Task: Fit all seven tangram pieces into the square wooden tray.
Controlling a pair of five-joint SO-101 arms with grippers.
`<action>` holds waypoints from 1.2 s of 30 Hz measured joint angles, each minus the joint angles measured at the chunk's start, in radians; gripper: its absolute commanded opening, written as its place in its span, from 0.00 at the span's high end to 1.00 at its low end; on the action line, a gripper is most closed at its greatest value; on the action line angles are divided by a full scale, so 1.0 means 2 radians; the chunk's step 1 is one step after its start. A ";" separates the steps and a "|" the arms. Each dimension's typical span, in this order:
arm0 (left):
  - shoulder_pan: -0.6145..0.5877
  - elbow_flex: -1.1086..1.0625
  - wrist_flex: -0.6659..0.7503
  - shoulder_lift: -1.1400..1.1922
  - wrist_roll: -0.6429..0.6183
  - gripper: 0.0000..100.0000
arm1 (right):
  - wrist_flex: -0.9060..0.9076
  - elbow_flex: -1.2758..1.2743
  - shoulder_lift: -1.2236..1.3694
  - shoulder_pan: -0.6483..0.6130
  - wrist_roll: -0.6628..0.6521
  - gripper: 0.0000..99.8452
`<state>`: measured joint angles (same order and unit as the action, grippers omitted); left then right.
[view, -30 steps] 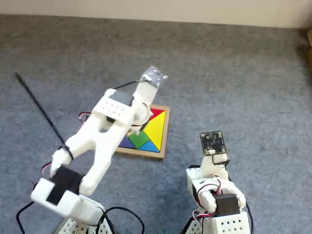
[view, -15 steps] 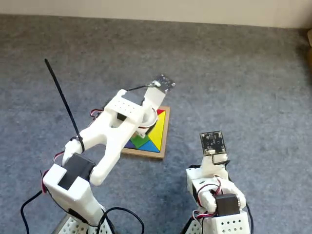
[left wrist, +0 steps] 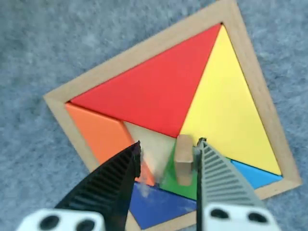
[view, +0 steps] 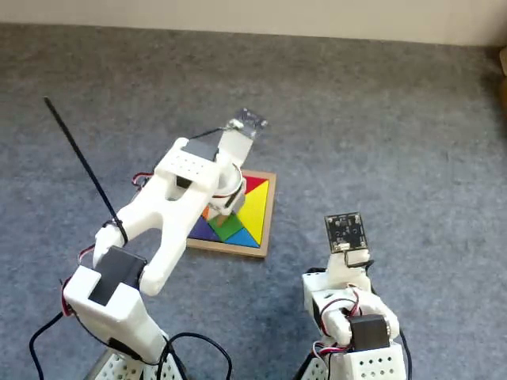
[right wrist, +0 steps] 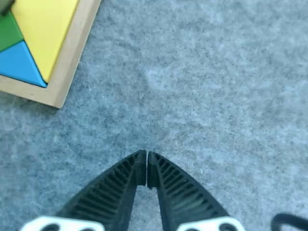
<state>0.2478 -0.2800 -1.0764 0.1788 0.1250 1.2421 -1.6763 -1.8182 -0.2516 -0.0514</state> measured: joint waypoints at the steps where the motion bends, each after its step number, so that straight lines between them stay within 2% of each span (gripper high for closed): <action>1: -0.005 0.003 0.000 0.000 0.000 0.80 | 0.000 0.000 0.000 0.000 0.000 0.97; 7: -0.032 0.019 -0.005 0.000 0.000 0.80 | 0.000 0.000 0.000 0.000 0.000 0.97; 13: -0.031 0.050 -0.052 0.000 0.000 0.80 | 0.000 0.000 0.000 0.000 0.000 0.97; 21: -0.031 0.051 -0.064 0.000 0.000 0.81 | 0.000 0.000 -0.001 0.000 0.000 0.97; 32: -0.031 0.034 -0.064 0.000 0.000 0.99 | 0.000 0.000 -0.001 0.000 0.000 0.97; 36: -0.031 0.029 -0.064 0.000 -0.001 0.99 | 0.000 0.000 -0.001 0.000 0.000 0.97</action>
<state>0.1849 -0.2217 -1.2052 0.1788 0.1235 1.2421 -1.6763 -1.8197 -0.2516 -0.0514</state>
